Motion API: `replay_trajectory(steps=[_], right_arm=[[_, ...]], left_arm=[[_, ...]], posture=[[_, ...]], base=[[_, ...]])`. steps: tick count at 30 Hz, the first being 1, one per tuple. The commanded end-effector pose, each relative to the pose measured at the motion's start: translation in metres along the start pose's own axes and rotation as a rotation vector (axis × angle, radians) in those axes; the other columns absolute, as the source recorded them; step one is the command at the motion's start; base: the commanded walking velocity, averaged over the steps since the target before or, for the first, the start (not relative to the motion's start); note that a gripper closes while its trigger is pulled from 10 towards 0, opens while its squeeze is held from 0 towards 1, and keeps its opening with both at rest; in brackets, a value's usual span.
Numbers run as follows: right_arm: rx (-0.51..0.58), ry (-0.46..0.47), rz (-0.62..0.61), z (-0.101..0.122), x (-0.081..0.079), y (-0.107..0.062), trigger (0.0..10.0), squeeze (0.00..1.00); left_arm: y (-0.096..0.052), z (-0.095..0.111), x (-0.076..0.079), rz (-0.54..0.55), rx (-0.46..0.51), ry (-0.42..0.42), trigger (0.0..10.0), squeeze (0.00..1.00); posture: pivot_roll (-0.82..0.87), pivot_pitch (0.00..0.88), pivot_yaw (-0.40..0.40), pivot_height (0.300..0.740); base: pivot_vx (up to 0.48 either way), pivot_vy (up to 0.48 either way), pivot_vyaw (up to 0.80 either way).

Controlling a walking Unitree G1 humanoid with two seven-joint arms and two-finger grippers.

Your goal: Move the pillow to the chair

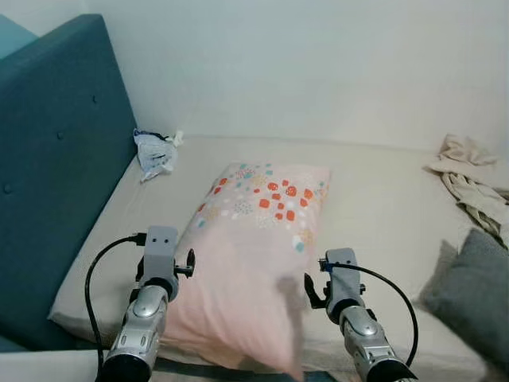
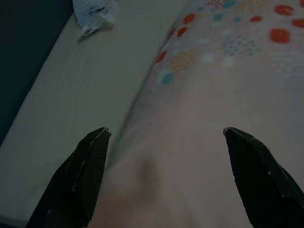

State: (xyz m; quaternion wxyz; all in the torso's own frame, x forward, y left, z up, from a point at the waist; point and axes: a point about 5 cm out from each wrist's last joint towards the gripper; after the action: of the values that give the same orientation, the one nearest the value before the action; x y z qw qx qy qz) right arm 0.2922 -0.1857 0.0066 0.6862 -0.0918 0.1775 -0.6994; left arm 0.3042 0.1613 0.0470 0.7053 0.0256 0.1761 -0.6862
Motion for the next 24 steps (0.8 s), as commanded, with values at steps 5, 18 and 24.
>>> replay_trajectory(steps=[5, 18, 24], right_arm=[[-0.022, 0.009, -0.016, -0.007, 0.003, -0.003, 10.0, 0.0], [-0.003, 0.019, 0.013, -0.001, -0.004, 0.001, 10.0, 0.0], [-0.004, 0.019, 0.029, -0.001, -0.008, 0.001, 10.0, 0.0]], left_arm=[[-0.001, -0.008, 0.0, 0.015, -0.05, 0.014, 10.0, 0.0], [0.0, -0.009, -0.01, 0.033, -0.063, -0.063, 10.0, 0.0], [-0.006, -0.032, -0.019, 0.016, -0.196, -0.04, 10.0, 0.0]], posture=[[0.01, 0.076, 0.004, 0.74], [0.01, 0.065, 0.0, 0.74], [0.02, 0.065, -0.001, 0.74]], base=[[0.0, 0.0, 0.0], [0.0, 0.0, 0.0], [0.0, 0.0, 0.0]])
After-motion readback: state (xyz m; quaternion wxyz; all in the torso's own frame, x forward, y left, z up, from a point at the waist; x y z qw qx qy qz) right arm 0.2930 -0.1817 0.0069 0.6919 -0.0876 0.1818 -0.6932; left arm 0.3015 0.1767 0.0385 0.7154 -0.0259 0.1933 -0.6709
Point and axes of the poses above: a point about 5 cm out from each wrist's last joint towards the gripper, its own y axis pointing out of the wrist towards the gripper, its own z axis along the axis of the wrist's last joint, x = y × z, and after that the axes turned 14 degrees about y, right-handed
